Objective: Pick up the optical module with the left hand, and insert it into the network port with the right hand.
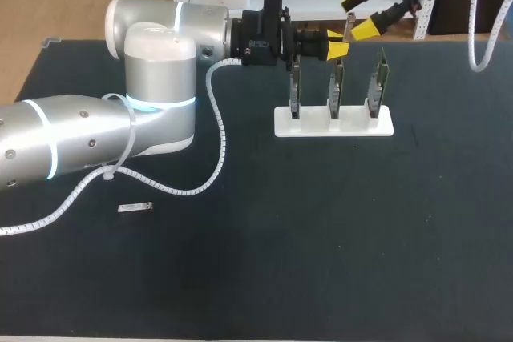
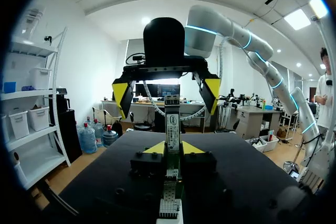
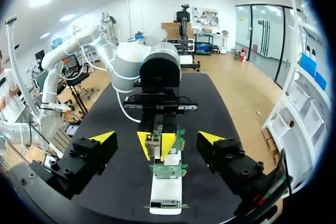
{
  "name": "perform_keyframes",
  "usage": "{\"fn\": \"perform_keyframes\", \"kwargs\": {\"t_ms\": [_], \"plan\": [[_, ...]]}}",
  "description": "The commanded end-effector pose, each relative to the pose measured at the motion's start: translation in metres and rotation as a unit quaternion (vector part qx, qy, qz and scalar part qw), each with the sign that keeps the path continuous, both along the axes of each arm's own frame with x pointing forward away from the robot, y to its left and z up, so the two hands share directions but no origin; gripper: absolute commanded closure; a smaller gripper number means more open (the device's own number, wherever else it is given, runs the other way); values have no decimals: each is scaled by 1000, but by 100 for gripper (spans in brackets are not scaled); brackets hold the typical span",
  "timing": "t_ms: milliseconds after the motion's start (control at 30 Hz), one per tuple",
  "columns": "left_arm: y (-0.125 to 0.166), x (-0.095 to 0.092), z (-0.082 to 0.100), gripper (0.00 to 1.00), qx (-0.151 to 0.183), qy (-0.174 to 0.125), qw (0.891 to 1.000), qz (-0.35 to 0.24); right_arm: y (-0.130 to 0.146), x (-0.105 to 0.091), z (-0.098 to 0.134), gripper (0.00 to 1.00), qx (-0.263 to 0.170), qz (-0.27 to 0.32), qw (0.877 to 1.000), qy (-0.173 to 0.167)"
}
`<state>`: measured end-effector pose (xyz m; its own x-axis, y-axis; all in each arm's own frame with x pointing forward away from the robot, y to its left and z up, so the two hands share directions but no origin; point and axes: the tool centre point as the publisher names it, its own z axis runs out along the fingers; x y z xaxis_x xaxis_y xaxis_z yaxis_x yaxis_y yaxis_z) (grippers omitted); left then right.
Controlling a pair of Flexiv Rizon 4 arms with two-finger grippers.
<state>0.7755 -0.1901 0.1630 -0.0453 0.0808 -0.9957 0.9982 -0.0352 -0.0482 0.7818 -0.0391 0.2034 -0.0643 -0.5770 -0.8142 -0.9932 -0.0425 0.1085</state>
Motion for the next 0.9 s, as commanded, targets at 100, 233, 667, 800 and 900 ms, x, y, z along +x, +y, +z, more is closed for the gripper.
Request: {"fn": "perform_keyframes", "kwargs": {"t_ms": [100, 233, 667, 800, 900], "plan": [[-1, 3, -1, 100, 1, 0, 1000, -3, 3, 4, 0, 0, -7, 2, 1000, 5], [-1, 3, -1, 100, 1, 0, 1000, -3, 4, 5, 0, 0, -10, 0, 1000, 6], [-1, 3, -1, 100, 1, 0, 1000, -3, 1, 3, -2, 0, -13, -13, 1000, 4], [-1, 3, -1, 100, 1, 0, 1000, -3, 0, 1, -3, 0, -16, -11, 1000, 2], [-1, 3, -1, 100, 1, 0, 1000, -3, 0, 1, -3, 0, -15, -9, 1000, 1]]}}
